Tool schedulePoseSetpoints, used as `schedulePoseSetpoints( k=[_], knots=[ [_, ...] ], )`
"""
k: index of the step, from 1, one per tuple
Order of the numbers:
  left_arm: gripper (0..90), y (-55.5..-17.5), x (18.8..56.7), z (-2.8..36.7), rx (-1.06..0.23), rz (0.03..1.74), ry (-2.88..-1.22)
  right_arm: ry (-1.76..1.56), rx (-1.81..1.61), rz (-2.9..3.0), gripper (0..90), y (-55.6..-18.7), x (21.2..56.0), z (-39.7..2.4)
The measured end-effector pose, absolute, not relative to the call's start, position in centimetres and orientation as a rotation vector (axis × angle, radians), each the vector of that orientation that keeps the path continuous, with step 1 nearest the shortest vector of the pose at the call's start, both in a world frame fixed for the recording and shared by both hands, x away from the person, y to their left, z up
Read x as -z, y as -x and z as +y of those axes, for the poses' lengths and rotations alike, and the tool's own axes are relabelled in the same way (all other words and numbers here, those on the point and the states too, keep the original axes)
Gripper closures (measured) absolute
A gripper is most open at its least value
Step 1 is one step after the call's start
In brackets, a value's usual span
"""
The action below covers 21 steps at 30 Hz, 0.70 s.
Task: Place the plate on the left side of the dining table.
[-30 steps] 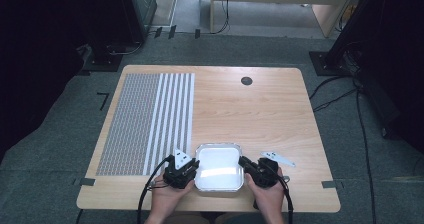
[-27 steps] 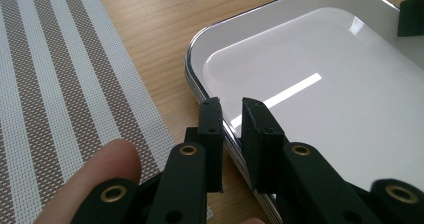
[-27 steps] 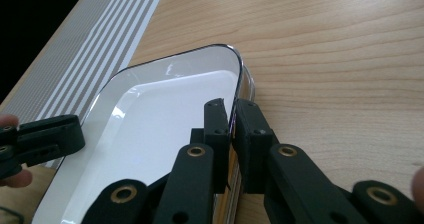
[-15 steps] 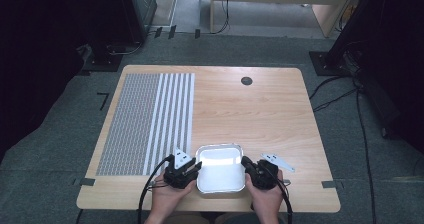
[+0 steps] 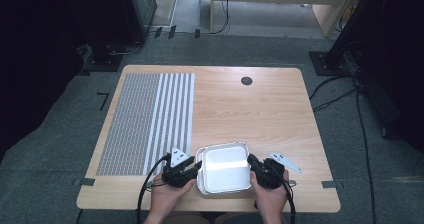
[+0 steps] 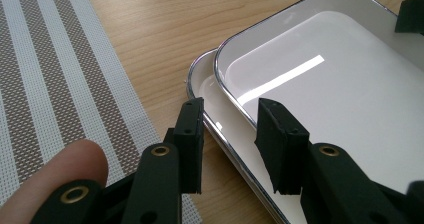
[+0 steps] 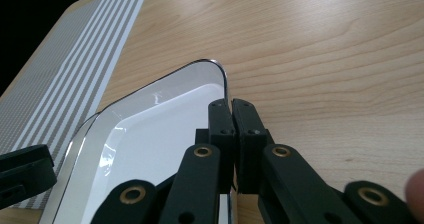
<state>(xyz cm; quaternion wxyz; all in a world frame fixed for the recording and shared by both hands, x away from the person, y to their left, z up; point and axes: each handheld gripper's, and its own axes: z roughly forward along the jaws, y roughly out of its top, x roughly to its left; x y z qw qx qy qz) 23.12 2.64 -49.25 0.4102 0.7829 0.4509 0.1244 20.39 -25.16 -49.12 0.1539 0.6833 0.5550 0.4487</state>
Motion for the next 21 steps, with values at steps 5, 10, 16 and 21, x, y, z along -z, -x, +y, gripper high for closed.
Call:
schedulePoseSetpoints(
  k=[5, 10, 16, 21],
  knots=[
    [64.2, -23.0, 49.5, 2.3, -0.314, 1.129, -1.997, -1.977, -1.283, 1.574, 89.4, -20.0, 49.1, -25.2],
    [66.7, -22.9, 50.0, 1.6, -0.372, 1.126, -2.044, -1.976, -1.285, 1.562, 89.1, -19.5, 49.1, -25.5],
    [70.6, -23.0, 50.1, 1.3, -0.416, 1.129, -2.061, -1.971, -1.299, 1.563, 88.5, -19.3, 49.2, -25.7],
    [71.0, -23.2, 50.2, 1.2, -0.425, 1.124, -2.063, -1.973, -1.319, 1.563, 86.9, -19.3, 49.3, -26.0]
  ],
)
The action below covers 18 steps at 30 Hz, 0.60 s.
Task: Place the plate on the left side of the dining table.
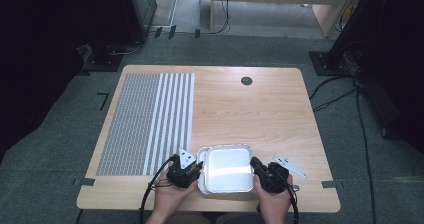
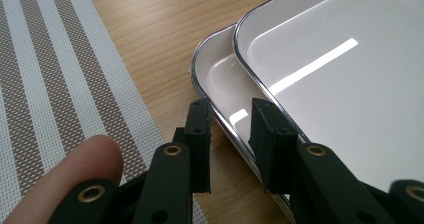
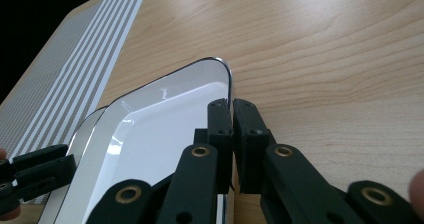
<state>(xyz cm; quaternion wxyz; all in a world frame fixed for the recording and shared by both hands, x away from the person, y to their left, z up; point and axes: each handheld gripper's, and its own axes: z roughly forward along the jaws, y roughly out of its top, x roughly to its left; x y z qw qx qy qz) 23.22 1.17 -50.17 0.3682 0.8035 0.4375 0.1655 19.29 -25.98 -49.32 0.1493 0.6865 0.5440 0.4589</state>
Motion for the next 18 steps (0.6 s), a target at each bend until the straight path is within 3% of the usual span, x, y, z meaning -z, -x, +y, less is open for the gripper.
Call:
schedulePoseSetpoints(
  k=[6, 12, 18],
  knots=[
    [70.9, -23.4, 50.2, 1.0, -0.426, 1.122, -2.064, -1.962, -1.327, 1.566, 82.4, -19.3, 49.4, -26.2],
    [58.8, -23.6, 49.4, 1.5, -0.412, 1.172, -1.987, -1.919, -1.366, 1.549, 75.9, -19.1, 49.4, -26.4],
    [71.6, -23.2, 48.7, 0.4, -0.408, 1.133, -1.972, -1.919, -1.353, 1.543, 75.8, -18.8, 49.5, -26.8]
  ],
)
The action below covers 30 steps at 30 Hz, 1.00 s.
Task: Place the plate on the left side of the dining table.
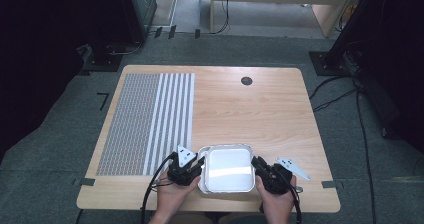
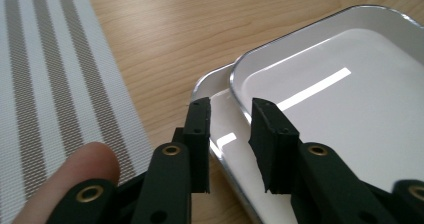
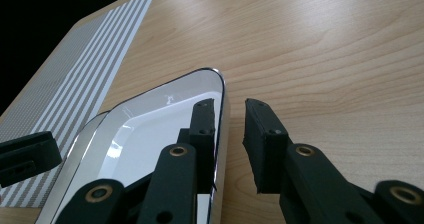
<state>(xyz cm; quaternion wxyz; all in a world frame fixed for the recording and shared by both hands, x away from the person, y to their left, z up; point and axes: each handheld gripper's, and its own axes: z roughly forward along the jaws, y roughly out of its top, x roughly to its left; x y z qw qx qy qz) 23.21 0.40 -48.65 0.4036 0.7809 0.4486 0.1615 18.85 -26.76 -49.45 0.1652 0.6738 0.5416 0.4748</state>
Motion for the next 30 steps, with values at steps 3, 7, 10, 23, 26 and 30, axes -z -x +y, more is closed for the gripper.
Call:
schedulePoseSetpoints(
  k=[3, 7, 10, 23, 26, 30],
  knots=[
    [71.7, -23.6, 48.8, -0.1, -0.367, 1.137, -1.981, -1.903, -1.341, 1.56, 75.8, -18.5, 49.5, -26.7],
    [69.4, -24.1, 49.0, -0.6, -0.329, 1.157, -1.977, -1.885, -1.335, 1.569, 75.8, -17.9, 49.4, -26.8],
    [68.5, -24.3, 49.0, -0.8, -0.317, 1.159, -1.985, -1.873, -1.336, 1.571, 75.8, -17.6, 49.4, -26.9],
    [66.4, -25.7, 49.5, -1.9, -0.311, 1.205, -2.01, -1.804, -1.359, 1.598, 76.1, -15.6, 49.2, -26.6],
    [66.3, -25.9, 49.6, -1.9, -0.31, 1.209, -2.018, -1.797, -1.326, 1.617, 76.6, -15.6, 49.4, -26.4],
    [67.0, -26.0, 49.7, -2.0, -0.311, 1.211, -2.027, -1.808, -1.299, 1.632, 76.9, -15.6, 49.6, -26.3]
  ],
)
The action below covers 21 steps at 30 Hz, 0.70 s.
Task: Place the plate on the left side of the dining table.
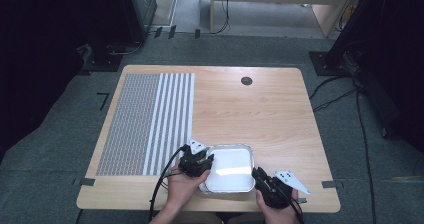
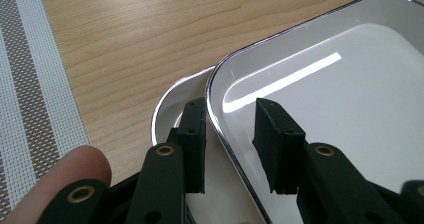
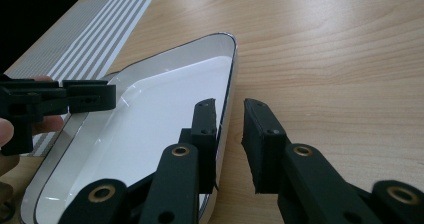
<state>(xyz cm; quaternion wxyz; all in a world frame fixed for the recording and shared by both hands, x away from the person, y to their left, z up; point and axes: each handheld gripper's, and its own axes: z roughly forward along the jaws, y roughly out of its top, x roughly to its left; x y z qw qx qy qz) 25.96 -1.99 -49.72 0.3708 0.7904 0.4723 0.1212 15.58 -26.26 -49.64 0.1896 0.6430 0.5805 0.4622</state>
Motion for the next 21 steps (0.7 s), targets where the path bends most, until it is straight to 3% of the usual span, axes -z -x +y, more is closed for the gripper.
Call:
schedulePoseSetpoints(
  k=[21],
  knots=[
    [70.8, -25.9, 49.7, -1.9, -0.324, 1.203, -2.029, -1.822, -1.223, 1.67, 84.9, -15.5, 50.4, -25.1]
  ],
)
